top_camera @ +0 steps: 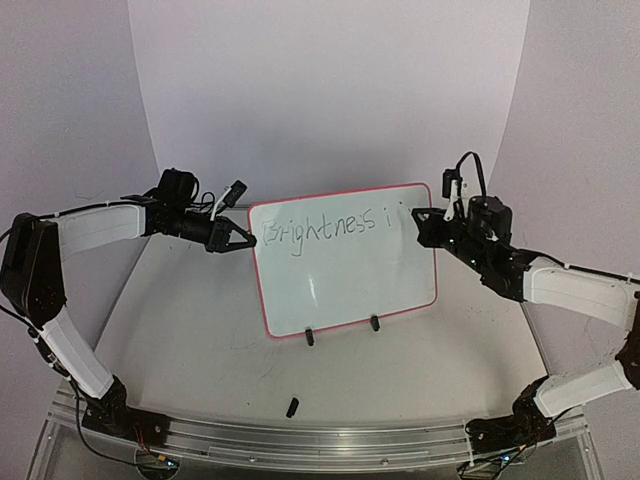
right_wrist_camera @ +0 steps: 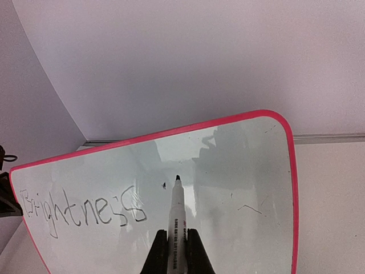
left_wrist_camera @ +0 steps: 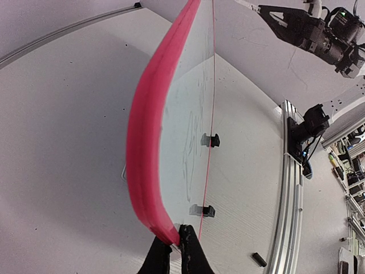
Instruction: Write a sentence on the whiteboard
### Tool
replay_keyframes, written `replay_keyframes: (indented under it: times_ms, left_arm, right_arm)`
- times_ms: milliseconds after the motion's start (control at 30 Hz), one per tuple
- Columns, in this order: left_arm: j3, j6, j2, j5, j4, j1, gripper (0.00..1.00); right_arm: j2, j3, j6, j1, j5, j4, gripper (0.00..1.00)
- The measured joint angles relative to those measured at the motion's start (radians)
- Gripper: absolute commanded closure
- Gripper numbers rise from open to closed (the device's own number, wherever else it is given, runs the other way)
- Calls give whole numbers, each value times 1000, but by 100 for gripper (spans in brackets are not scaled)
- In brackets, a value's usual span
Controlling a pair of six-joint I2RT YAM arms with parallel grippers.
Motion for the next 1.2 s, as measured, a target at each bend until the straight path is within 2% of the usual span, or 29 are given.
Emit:
replay_keyframes:
  times_ms: [1200]
  left_arm:
    - [3,0,0,-2,-7,0,100]
  right_arm:
    - [76,-24,26,0,-24,-39,100]
